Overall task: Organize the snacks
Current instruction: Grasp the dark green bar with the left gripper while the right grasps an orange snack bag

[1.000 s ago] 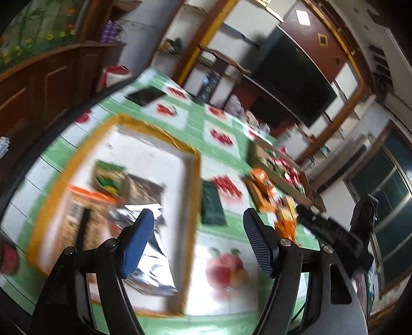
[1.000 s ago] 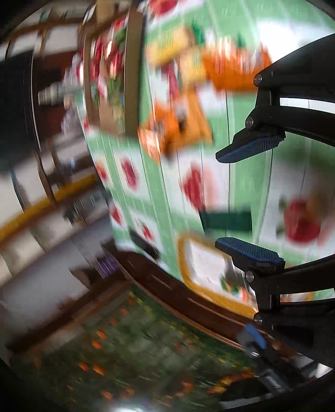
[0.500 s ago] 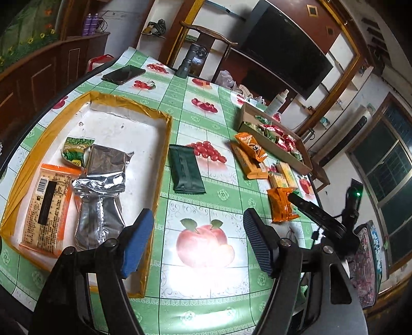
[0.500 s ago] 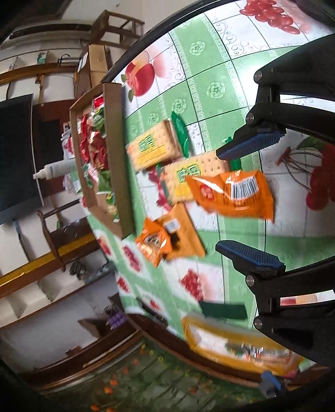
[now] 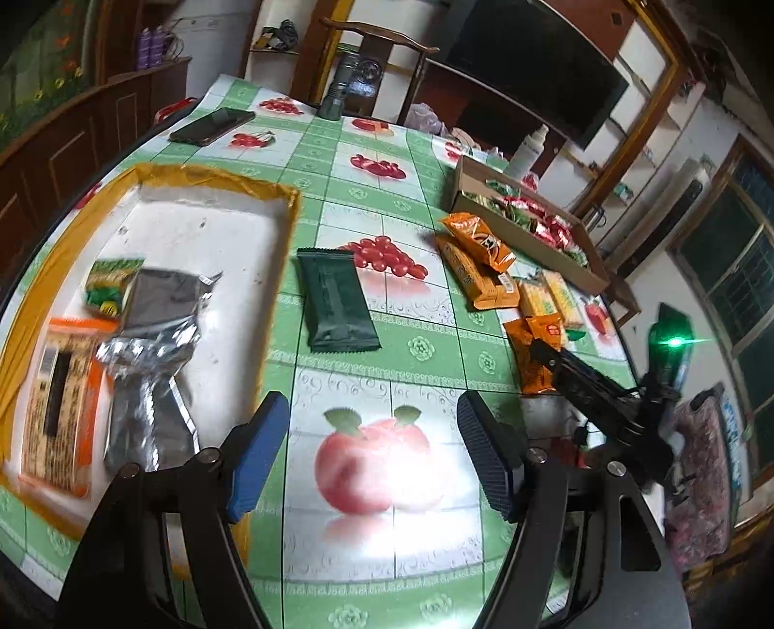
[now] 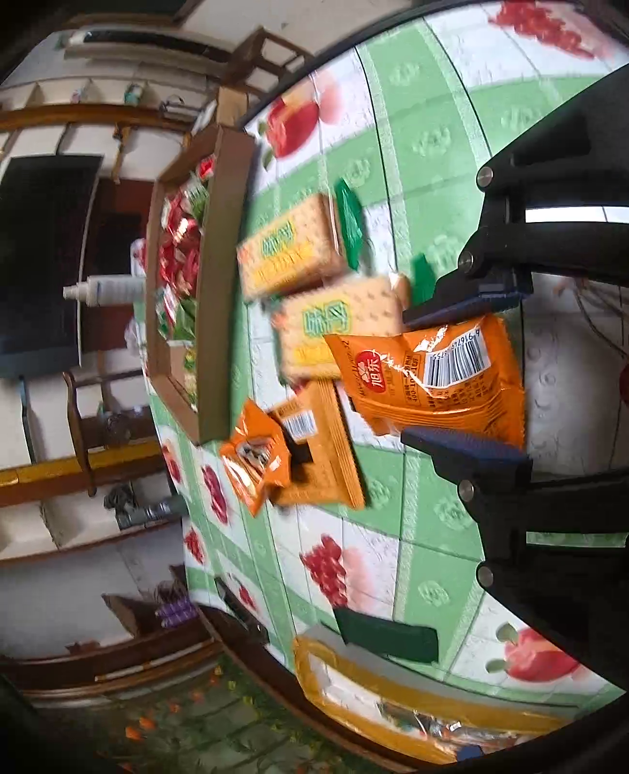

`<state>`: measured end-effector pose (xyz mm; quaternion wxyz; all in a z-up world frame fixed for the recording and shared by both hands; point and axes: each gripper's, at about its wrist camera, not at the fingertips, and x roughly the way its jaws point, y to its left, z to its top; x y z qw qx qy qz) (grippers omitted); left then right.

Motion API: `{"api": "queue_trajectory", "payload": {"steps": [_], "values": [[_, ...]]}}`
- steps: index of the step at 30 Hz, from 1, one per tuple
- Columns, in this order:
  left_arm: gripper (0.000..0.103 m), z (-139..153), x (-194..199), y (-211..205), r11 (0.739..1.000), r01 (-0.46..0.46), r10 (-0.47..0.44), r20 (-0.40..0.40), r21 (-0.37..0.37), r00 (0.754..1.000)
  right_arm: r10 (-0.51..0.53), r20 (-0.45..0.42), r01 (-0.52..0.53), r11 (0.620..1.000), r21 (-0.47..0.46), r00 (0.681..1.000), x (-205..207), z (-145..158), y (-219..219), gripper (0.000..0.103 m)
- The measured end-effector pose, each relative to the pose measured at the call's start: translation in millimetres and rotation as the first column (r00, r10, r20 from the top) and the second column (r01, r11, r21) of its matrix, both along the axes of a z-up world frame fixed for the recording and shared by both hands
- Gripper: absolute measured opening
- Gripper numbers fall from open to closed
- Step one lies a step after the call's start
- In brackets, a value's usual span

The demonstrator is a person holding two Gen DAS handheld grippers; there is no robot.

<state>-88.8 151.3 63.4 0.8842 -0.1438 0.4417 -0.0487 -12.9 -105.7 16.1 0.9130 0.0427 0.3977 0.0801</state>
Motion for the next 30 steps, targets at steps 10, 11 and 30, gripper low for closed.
{"api": "queue_trajectory", "payload": {"steps": [10,11,30], "values": [[0.071,-34,101,-21,0.965,0.026,0.006,-0.123,0.260,0.992,0.037,-0.028,-0.034,0.993,0.109,0.999,0,-3,-11,0.041],[0.071,-36,104,-23,0.958,0.028,0.007,-0.120,0.284,0.993,0.035,-0.031,-0.031,0.993,0.116,0.999,1,-3,-12,0.041],[0.042,-47,106,-43,0.967,0.073,-0.055,-0.081,0.245,0.995,0.040,-0.007,-0.037,0.978,0.206,0.999,-3,5,-22,0.039]]}}
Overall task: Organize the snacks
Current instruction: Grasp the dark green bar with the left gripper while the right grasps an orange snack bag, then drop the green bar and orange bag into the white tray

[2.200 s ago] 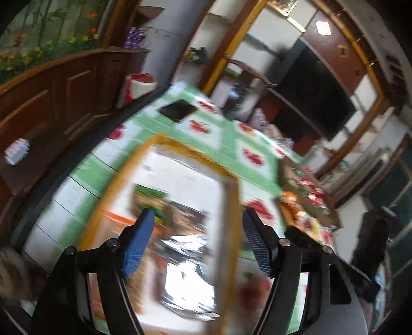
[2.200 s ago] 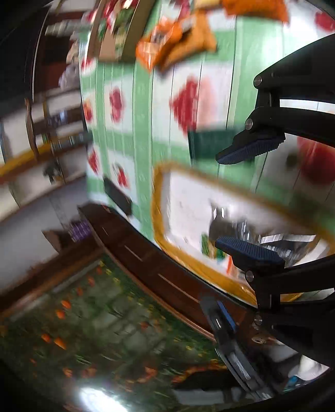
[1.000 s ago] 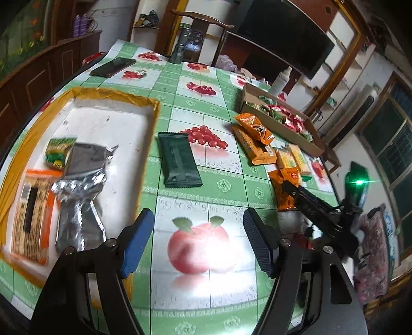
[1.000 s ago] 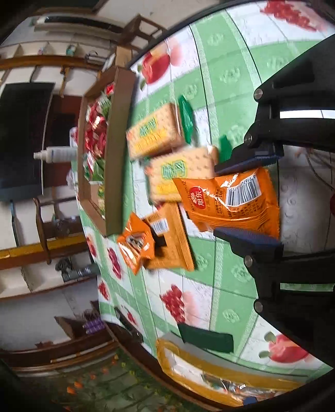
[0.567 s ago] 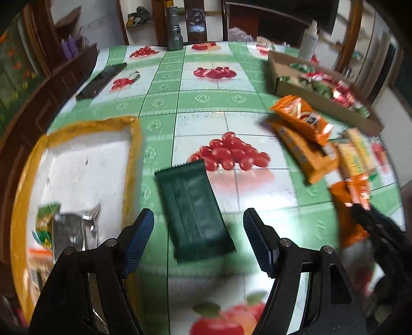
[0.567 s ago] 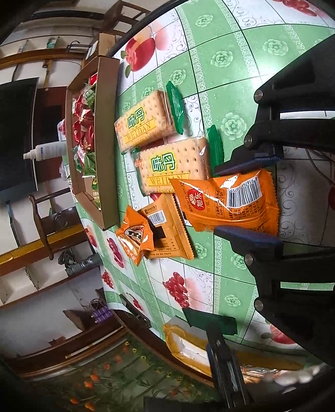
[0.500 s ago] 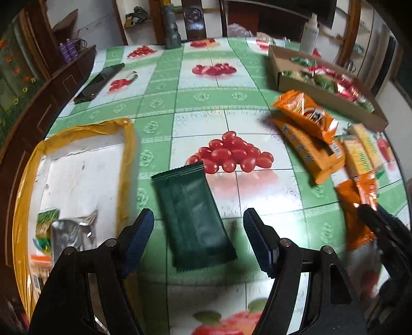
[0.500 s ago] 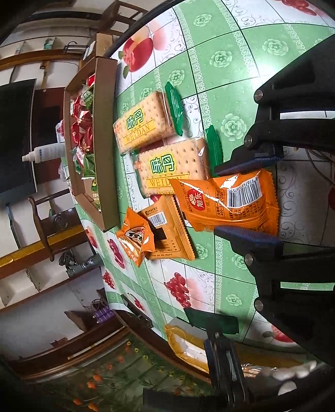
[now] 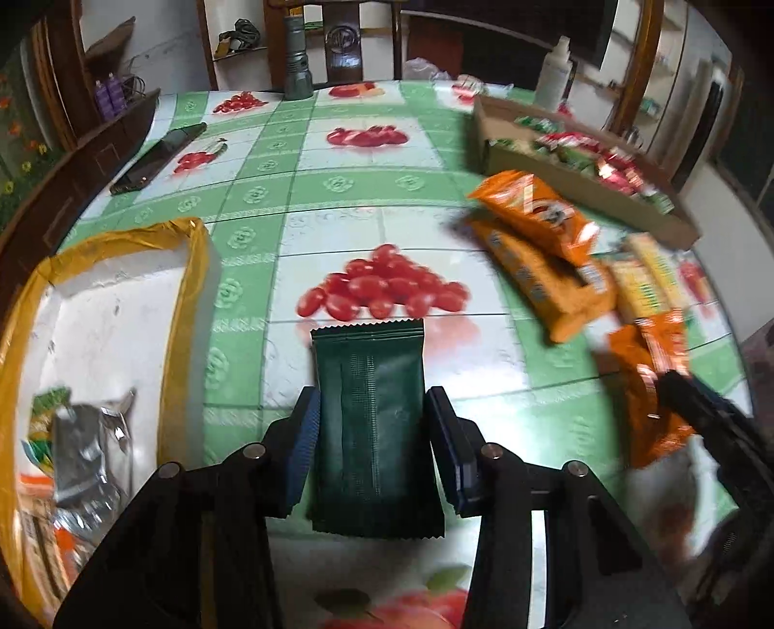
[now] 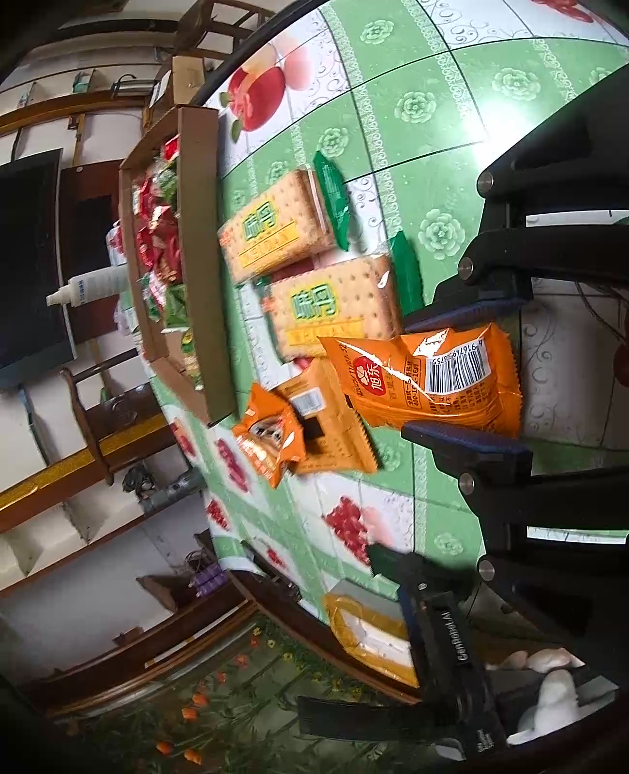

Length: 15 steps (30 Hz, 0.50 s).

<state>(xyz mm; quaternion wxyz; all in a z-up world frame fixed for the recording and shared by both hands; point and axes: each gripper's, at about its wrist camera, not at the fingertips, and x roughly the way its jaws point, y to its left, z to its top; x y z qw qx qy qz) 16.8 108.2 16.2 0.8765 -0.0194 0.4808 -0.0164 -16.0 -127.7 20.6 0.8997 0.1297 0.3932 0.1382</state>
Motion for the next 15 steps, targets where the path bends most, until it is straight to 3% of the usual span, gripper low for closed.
{"api": "queue_trajectory", "payload": {"steps": [6,10,15], "values": [[0.042,29,-35,3,0.991,0.025,-0.015,0.070,-0.130,0.997,0.036,0.059,-0.038,0.999,0.032,0.998,-6,10,3,0.038],[0.042,44,-61,29,0.980,-0.002,0.023,0.105,-0.198,0.994,0.028,0.046,-0.030,0.999,0.037,0.999,-4,8,1,0.038],[0.042,53,-85,80,0.979,-0.102,0.128,0.142,-0.178,0.982,0.018,0.042,-0.019,0.999,0.027,0.999,-3,7,1,0.038]]}}
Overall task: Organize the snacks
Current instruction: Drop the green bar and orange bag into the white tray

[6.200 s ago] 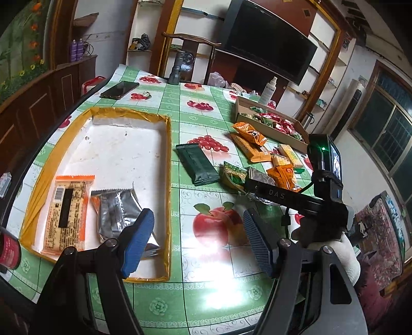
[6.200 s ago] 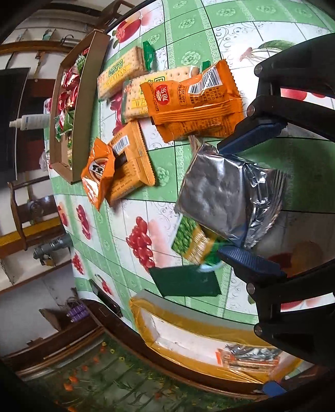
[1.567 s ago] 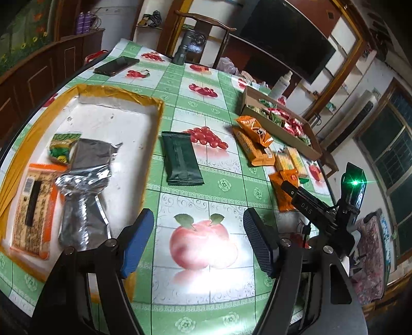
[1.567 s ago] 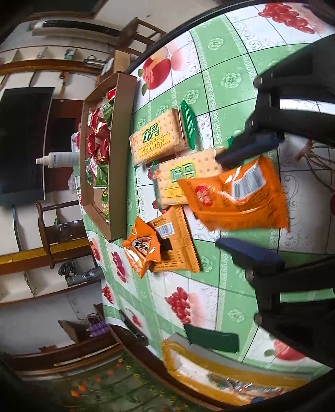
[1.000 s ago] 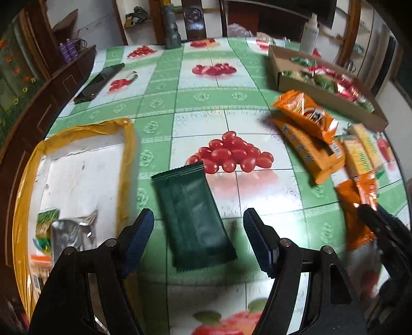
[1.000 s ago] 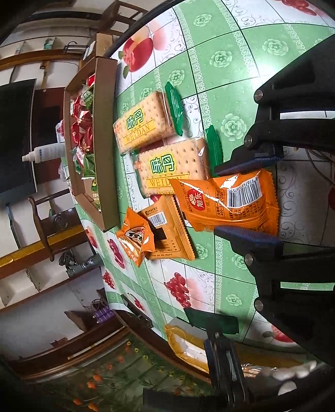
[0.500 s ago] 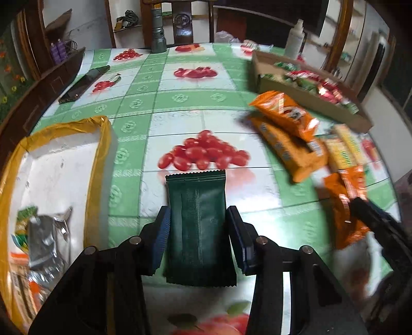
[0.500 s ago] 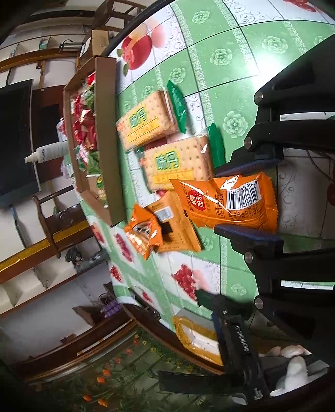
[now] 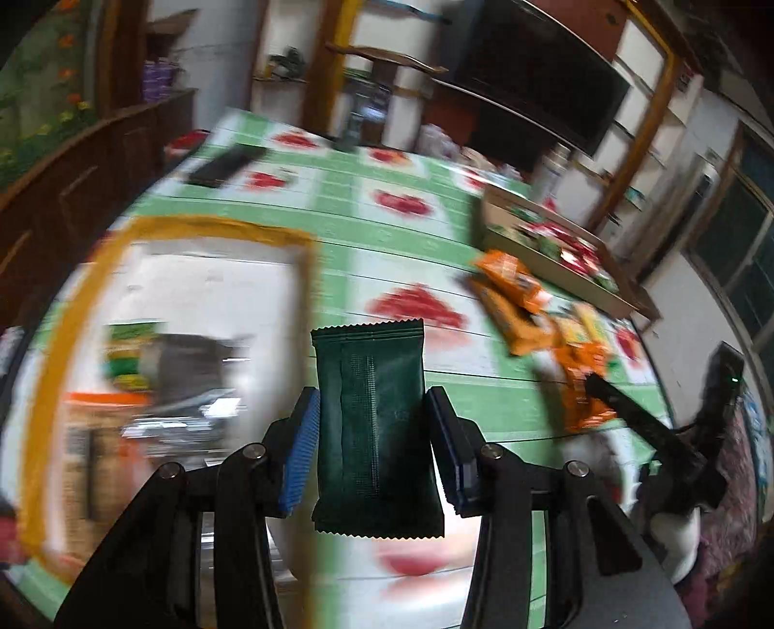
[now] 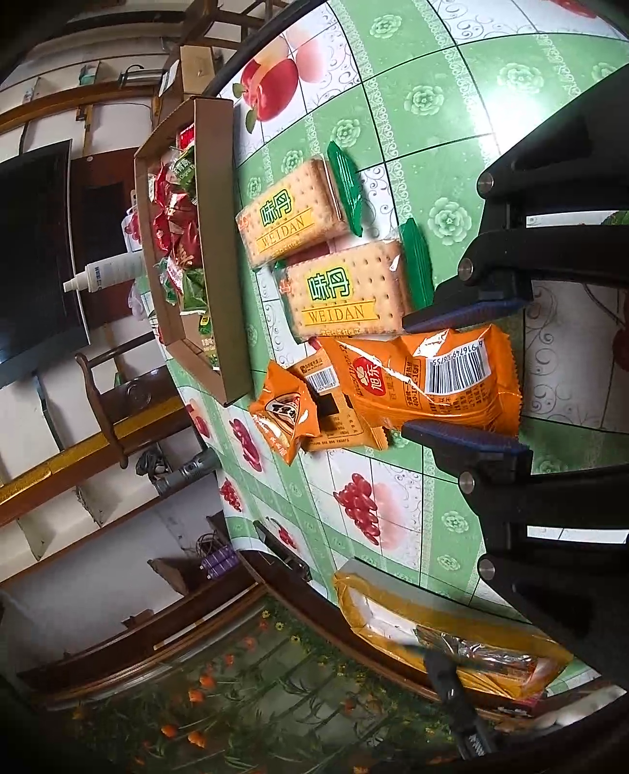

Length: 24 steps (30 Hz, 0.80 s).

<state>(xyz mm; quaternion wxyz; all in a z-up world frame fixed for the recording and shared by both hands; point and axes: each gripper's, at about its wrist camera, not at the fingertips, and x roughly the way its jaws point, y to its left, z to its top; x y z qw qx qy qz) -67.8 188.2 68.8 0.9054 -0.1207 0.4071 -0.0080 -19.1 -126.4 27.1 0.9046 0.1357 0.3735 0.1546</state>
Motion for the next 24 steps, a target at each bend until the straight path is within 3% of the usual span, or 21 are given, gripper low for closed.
{"api": "queue_trajectory", "payload": {"steps": [7,11,18,24], "values": [[0.042,-12,-21,82,0.985,-0.174,0.174,-0.006,-0.011,0.985,0.041,0.009,-0.041,0.999,0.011,0.999,-10,14,23,0.038],[0.043,-21,-28,105,0.978,-0.204,0.204,-0.017,-0.043,0.979,0.168,0.002,-0.168,0.986,0.018,0.986,-19,33,74,0.038],[0.043,-31,-17,137,0.966,-0.243,0.239,-0.052,-0.090,0.970,0.417,-0.056,-0.418,0.909,-0.001,0.907,-24,45,198,0.038],[0.043,-36,-15,152,0.961,-0.243,0.235,-0.073,-0.131,0.969,0.510,-0.127,-0.519,0.854,-0.048,0.851,-27,23,274,0.038]]}}
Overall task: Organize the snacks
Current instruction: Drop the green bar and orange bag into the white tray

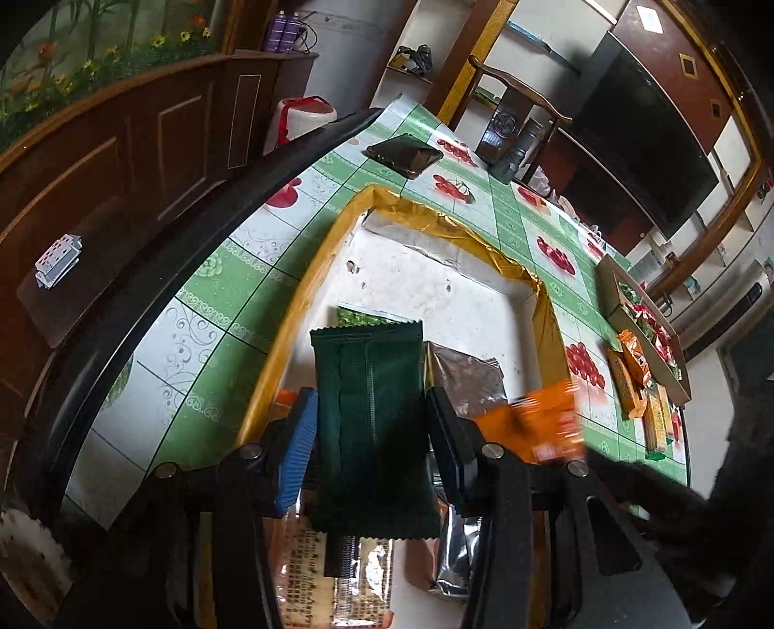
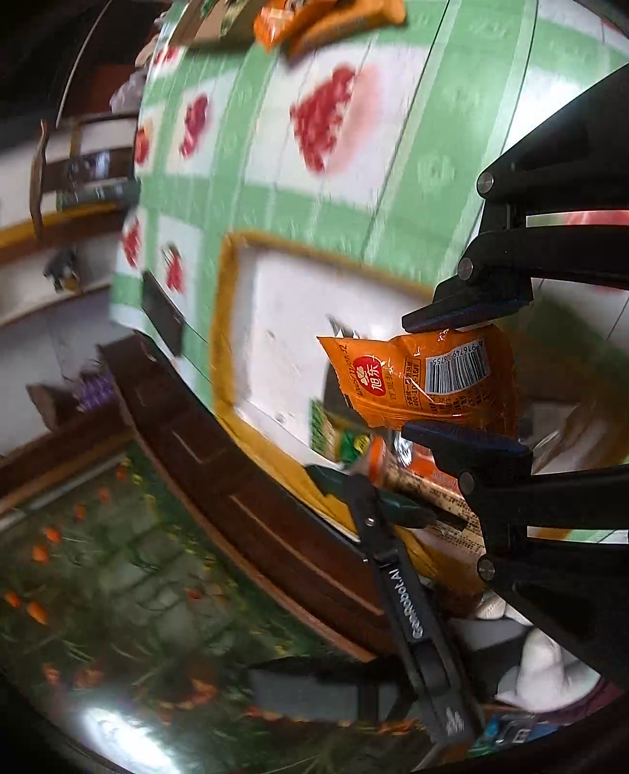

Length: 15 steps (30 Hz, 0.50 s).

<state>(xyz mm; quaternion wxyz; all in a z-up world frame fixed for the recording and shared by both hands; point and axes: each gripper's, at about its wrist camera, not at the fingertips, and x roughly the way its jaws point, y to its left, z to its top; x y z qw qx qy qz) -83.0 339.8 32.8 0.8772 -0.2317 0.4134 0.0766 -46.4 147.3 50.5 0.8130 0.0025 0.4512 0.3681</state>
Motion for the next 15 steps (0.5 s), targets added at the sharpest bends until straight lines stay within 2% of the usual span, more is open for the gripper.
{"api": "queue_trajectory", "payload": {"steps": [4,7,9,12,15], "values": [[0.046,7,-5,3,1.000,0.002,-0.002,0.025,-0.020,1.000,0.021,-0.024,-0.021,1.000,-0.002,0.999,-3,-13,18,0.042],[0.047,19,-11,0,1.000,0.008,-0.008,0.056,-0.006,0.998,0.016,-0.001,-0.016,1.000,-0.004,1.000,-8,-9,14,0.046],[0.061,30,-19,-6,1.000,0.008,-0.009,0.082,0.005,0.997,0.008,0.025,-0.008,1.000,0.008,1.000,-13,-2,6,0.047],[0.075,49,-30,-18,0.999,-0.016,0.010,0.121,0.044,0.993,-0.021,0.066,0.018,0.999,0.039,0.998,-23,10,-11,0.052],[0.081,67,-45,-32,0.999,-0.005,-0.003,0.197,0.041,0.980,-0.056,0.092,0.049,0.996,0.069,0.994,-33,20,-32,0.054]]}}
